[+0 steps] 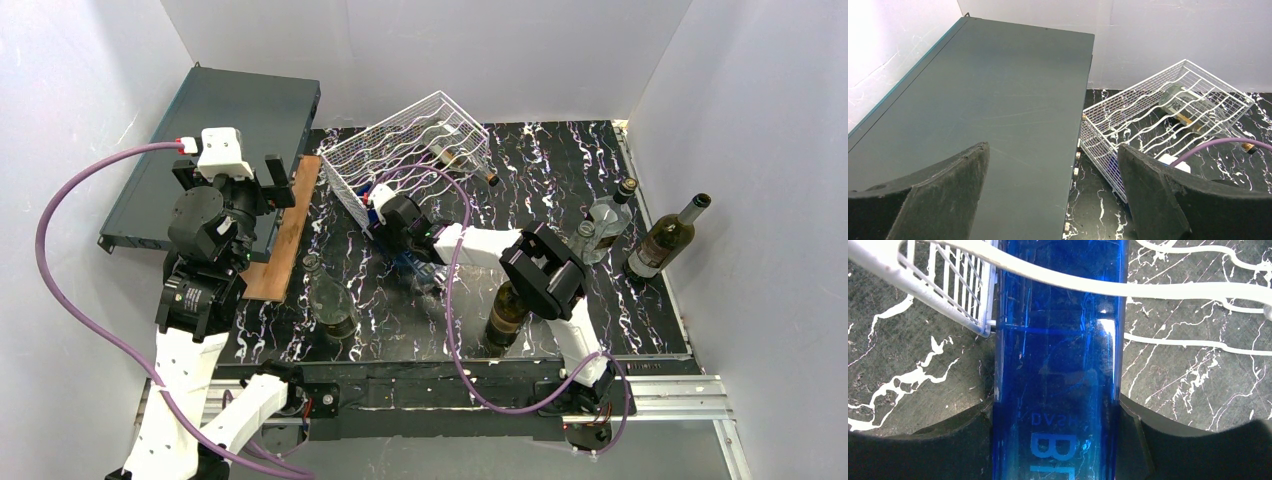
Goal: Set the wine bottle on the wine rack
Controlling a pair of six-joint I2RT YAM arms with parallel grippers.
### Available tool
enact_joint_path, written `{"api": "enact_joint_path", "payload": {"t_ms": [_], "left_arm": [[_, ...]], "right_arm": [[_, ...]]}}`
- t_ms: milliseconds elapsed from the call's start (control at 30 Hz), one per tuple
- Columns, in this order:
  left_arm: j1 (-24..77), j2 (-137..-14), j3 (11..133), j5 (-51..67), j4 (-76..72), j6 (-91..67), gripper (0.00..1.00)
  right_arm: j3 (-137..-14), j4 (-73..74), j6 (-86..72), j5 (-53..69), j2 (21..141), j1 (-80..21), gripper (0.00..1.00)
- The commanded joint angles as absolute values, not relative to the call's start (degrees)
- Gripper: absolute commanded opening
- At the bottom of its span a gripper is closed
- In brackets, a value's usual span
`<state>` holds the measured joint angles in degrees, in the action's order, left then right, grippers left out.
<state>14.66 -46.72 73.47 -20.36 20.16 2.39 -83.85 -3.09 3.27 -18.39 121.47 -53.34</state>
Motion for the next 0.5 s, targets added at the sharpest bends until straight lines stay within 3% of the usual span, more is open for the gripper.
{"api": "enact_joint_path", "payload": {"t_ms": [0, 100, 467], "left_arm": [[14.85, -46.24, 72.80, -21.11, 19.16, 2.73, 0.99], [14.85, -46.23, 72.69, -21.09, 19.16, 2.71, 0.99], [14.83, -46.16, 72.57, -20.96, 19.07, 2.71, 0.99]], "right_arm": [[-88.57, -6.78, 3.18, -17.57, 120.46, -53.44, 0.74], [-89.02, -5.23, 2.79, -17.24, 120.25, -53.44, 0.97], [-89.17, 10.39, -1.40, -18.72, 115.12, -53.39, 0.98]]}}
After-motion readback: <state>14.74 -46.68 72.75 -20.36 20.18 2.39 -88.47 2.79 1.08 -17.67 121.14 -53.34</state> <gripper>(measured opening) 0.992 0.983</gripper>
